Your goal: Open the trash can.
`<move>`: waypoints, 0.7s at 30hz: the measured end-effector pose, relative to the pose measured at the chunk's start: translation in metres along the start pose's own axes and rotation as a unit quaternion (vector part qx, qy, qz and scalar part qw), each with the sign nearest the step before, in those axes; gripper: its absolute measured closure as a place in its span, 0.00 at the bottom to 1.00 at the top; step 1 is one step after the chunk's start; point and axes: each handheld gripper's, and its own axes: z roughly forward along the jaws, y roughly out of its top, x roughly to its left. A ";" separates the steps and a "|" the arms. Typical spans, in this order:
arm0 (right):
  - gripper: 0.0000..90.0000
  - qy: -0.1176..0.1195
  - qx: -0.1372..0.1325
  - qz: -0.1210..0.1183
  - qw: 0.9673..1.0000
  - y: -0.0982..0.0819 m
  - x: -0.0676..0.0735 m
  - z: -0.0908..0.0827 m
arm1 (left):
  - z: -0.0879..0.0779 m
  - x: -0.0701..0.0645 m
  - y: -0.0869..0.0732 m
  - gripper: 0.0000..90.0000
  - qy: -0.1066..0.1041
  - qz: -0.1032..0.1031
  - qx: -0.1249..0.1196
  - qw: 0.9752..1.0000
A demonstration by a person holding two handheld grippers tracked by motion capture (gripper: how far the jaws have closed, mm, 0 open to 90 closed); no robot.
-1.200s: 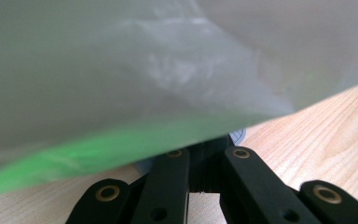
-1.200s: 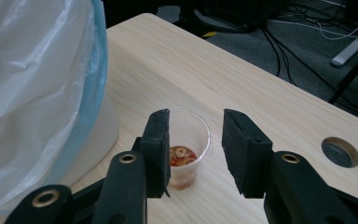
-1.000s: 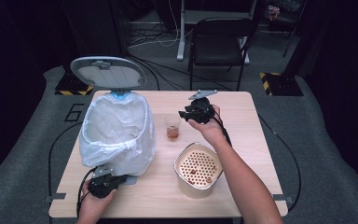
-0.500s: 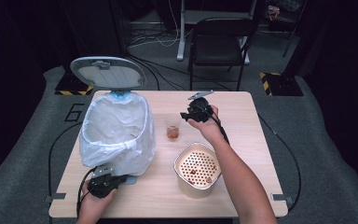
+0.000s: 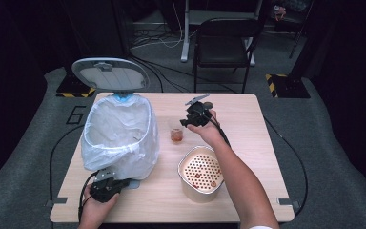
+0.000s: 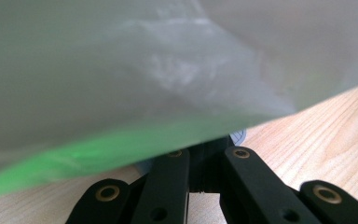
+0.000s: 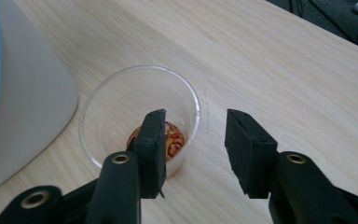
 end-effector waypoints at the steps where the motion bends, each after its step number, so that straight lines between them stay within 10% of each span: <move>1: 0.67 0.002 0.003 -0.002 1.000 0.001 0.002 0.001 | 0.000 0.000 0.000 1.00 0.000 0.000 0.000 1.000; 21: 0.96 0.015 0.036 -0.001 0.999 0.003 0.005 0.005 | 0.000 0.000 0.000 1.00 0.001 0.002 0.001 1.000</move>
